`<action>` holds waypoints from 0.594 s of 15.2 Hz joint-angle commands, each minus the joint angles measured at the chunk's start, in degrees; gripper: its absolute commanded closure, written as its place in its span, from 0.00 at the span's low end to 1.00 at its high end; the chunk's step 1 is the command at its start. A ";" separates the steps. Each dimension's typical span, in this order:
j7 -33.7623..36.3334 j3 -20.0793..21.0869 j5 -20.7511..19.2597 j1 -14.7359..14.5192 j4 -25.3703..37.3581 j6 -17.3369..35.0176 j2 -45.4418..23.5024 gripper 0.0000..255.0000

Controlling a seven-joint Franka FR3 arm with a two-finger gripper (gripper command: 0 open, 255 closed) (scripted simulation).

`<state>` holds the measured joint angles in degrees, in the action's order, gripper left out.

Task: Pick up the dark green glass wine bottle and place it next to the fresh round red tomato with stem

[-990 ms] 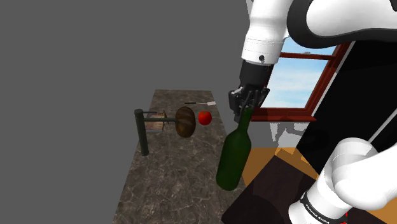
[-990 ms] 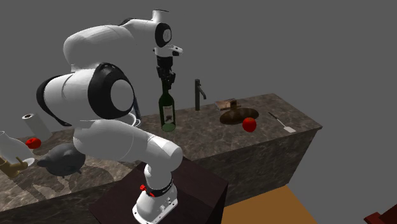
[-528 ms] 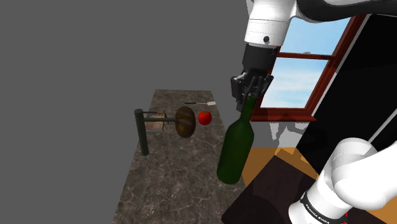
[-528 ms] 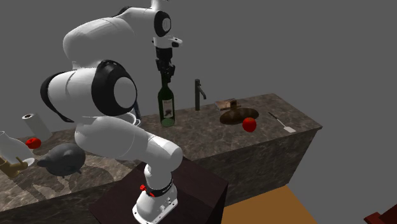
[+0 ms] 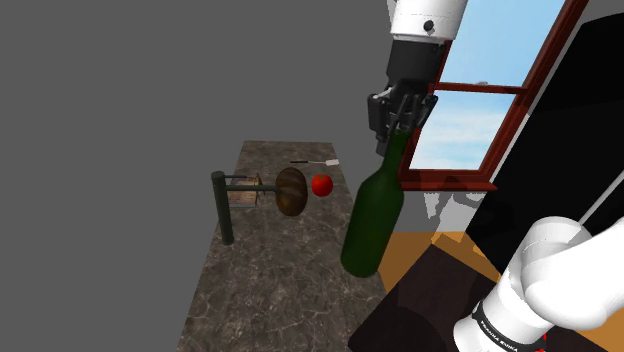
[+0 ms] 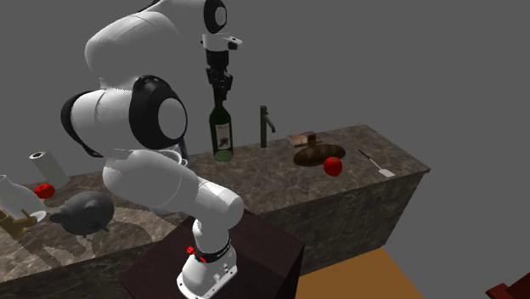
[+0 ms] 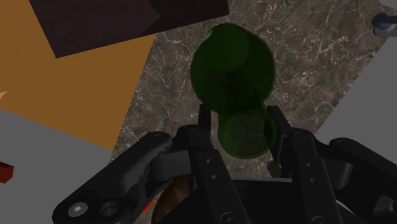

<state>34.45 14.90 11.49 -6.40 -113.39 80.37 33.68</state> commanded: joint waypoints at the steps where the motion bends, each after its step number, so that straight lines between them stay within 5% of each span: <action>1: 0.16 -0.13 -0.17 0.10 2.28 -1.57 -0.72 1.00; 9: 1.11 -0.28 -0.72 0.44 11.48 -7.43 -4.05 1.00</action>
<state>35.39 14.60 10.87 -6.03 -103.39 73.74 30.30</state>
